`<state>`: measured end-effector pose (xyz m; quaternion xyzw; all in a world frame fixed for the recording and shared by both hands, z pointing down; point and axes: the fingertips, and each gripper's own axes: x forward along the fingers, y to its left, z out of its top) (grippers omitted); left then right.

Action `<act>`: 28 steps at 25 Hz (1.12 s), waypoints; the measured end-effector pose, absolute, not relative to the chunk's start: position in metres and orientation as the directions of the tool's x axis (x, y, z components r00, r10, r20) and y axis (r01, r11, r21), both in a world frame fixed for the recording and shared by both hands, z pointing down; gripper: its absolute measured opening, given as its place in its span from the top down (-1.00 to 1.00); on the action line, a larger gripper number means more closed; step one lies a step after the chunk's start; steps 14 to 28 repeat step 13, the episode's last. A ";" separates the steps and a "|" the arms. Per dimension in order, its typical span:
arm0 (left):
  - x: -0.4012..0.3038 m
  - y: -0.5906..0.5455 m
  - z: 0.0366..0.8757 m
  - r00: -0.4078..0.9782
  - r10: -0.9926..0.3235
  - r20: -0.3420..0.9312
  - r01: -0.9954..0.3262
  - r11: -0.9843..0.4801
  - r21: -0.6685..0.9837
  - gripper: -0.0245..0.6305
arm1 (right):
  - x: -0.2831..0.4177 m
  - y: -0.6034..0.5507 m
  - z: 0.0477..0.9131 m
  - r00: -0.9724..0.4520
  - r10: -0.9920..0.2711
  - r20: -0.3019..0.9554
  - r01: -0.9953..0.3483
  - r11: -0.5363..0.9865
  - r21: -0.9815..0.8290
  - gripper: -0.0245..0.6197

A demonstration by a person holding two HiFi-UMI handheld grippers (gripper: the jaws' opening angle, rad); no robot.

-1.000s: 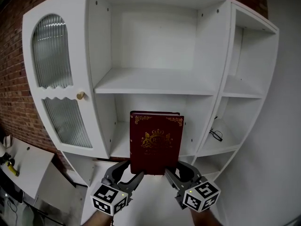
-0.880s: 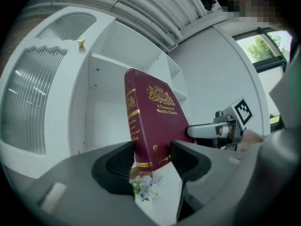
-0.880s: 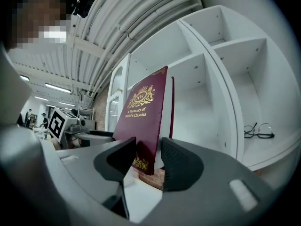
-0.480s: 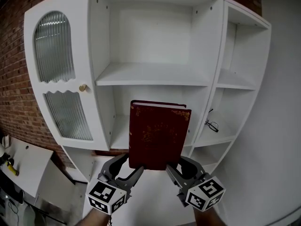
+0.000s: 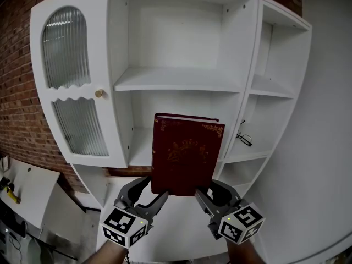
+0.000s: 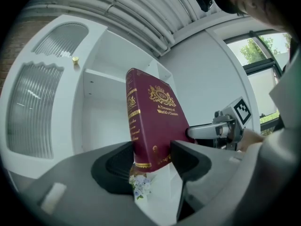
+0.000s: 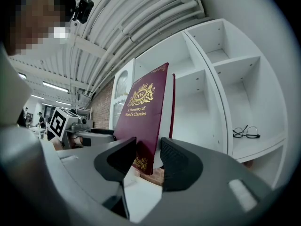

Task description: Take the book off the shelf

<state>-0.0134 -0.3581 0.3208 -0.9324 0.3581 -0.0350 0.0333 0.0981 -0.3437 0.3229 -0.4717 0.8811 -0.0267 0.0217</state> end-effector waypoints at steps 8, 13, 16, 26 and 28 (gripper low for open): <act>-0.019 -0.349 0.322 0.752 -0.658 0.044 -0.654 -0.752 -0.078 0.15 | 0.093 -0.334 0.322 -0.550 -0.835 -0.001 -0.833 0.549 -0.065 0.36; -0.017 -0.349 0.325 0.757 -0.651 0.055 -0.646 -0.758 -0.091 0.15 | 0.094 -0.333 0.330 -0.544 -0.839 0.010 -0.836 0.541 -0.086 0.36; -0.017 -0.349 0.325 0.757 -0.651 0.055 -0.646 -0.758 -0.091 0.15 | 0.094 -0.333 0.330 -0.544 -0.839 0.010 -0.836 0.541 -0.086 0.36; -0.017 -0.349 0.325 0.757 -0.651 0.055 -0.646 -0.758 -0.091 0.15 | 0.094 -0.333 0.330 -0.544 -0.839 0.010 -0.836 0.541 -0.086 0.36; -0.017 -0.349 0.325 0.757 -0.651 0.055 -0.646 -0.758 -0.091 0.15 | 0.094 -0.333 0.330 -0.544 -0.839 0.010 -0.836 0.541 -0.086 0.36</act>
